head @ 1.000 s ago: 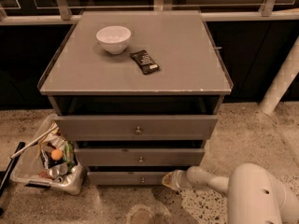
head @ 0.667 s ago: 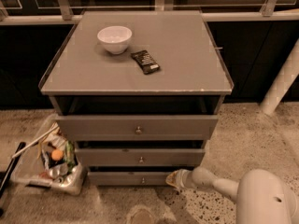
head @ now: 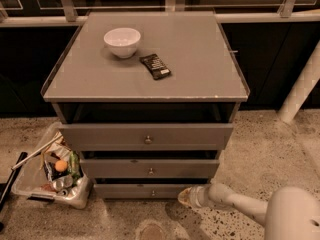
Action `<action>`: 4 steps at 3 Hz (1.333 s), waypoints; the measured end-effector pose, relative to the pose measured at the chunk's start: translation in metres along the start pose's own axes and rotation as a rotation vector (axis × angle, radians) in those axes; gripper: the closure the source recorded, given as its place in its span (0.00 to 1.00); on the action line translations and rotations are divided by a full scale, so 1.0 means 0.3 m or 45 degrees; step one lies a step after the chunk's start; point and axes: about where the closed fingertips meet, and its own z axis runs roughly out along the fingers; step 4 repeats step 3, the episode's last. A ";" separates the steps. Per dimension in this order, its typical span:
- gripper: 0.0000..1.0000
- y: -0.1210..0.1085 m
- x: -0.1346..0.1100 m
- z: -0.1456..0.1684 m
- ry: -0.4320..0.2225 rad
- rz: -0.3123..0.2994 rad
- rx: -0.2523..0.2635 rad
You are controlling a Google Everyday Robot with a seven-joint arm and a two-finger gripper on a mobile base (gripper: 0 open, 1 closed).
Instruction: Close bottom drawer
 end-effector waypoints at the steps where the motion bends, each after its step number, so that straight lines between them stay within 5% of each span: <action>1: 1.00 0.126 0.016 -0.083 -0.018 0.005 -0.066; 3: 1.00 0.236 -0.032 -0.131 -0.116 -0.071 -0.193; 4: 1.00 0.236 -0.032 -0.131 -0.116 -0.071 -0.193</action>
Offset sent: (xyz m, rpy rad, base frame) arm -0.1005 -0.0281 0.0200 0.0754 0.0856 0.1056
